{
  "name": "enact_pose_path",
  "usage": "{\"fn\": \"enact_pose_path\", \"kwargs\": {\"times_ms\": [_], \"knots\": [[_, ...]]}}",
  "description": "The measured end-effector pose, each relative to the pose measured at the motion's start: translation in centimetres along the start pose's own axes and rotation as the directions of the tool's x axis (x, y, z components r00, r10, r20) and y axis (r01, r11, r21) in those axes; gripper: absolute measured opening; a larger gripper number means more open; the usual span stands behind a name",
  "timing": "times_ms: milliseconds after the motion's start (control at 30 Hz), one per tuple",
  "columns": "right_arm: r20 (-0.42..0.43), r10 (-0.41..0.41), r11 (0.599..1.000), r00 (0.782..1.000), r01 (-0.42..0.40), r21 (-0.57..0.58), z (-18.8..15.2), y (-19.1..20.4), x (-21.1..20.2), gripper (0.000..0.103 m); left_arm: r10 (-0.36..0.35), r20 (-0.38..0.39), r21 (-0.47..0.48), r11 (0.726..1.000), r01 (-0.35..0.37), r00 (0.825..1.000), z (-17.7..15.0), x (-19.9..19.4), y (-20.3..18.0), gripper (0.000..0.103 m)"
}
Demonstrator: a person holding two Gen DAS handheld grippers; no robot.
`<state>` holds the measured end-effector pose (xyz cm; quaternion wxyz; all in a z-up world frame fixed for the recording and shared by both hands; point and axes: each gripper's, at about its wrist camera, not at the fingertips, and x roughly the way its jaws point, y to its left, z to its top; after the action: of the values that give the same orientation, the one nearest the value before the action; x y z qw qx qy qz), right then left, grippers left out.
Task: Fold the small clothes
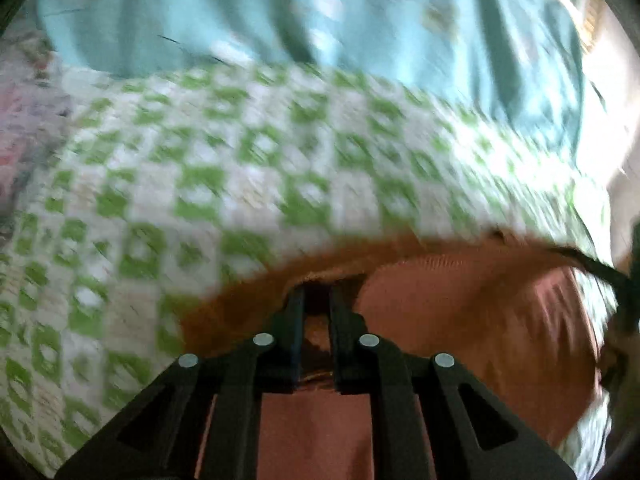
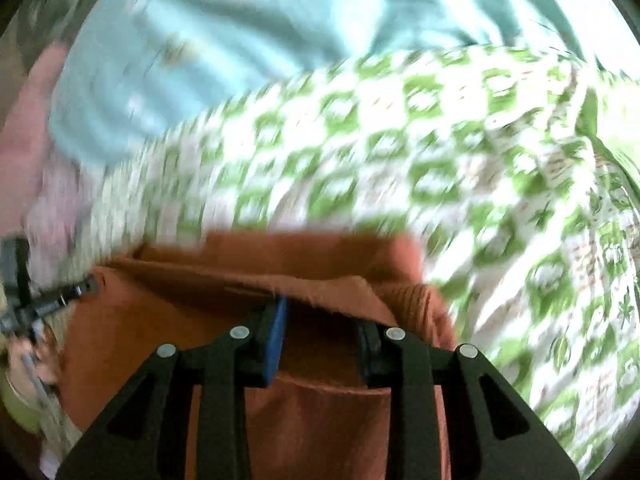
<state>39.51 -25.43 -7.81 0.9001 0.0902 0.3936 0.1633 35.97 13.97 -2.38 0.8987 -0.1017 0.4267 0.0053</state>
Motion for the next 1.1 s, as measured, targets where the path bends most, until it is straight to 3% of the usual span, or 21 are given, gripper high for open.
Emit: {"fn": "enact_pose_path", "kwargs": {"times_ms": [133, 233, 533, 800, 900, 1100], "knots": [[0.101, -0.035, 0.997, 0.994, 0.028, 0.076, 1.0, -1.2, -1.6, 0.033, 0.022, 0.061, -0.084, 0.996, -0.016, 0.998, 1.4, -1.4, 1.9, 0.021], [0.154, -0.045, 0.991, 0.987, 0.024, 0.135, 0.6, -2.7, -3.5, 0.033, 0.044, 0.074, -0.102, 0.994, -0.037, 0.996, 0.4, -3.0, 3.4, 0.027], [0.154, -0.073, 0.978, 0.985, 0.041, 0.207, -1.4, -4.9, -7.0, 0.033, 0.068, 0.081, -0.172, 0.984, -0.053, 0.994, -4.5, -7.9, 5.8, 0.026], [0.116, -0.012, 0.982, 0.993, -0.01, 0.189, -5.8, -2.9, -9.6, 0.033, -0.038, 0.07, -0.213, 0.976, 0.052, 0.997, -11.4, -12.1, 4.0, 0.026], [0.096, 0.02, 0.983, 0.995, -0.038, 0.182, -7.5, -1.8, -10.0, 0.033, -0.127, 0.061, -0.246, 0.959, 0.138, 0.99, -13.4, -12.7, 2.7, 0.026], [0.051, 0.066, 0.985, 0.997, -0.073, 0.156, -10.8, 1.0, -10.4, 0.033, -0.23, 0.03, -0.293, 0.928, 0.228, 0.973, -17.4, -13.5, 0.1, 0.026]]}}
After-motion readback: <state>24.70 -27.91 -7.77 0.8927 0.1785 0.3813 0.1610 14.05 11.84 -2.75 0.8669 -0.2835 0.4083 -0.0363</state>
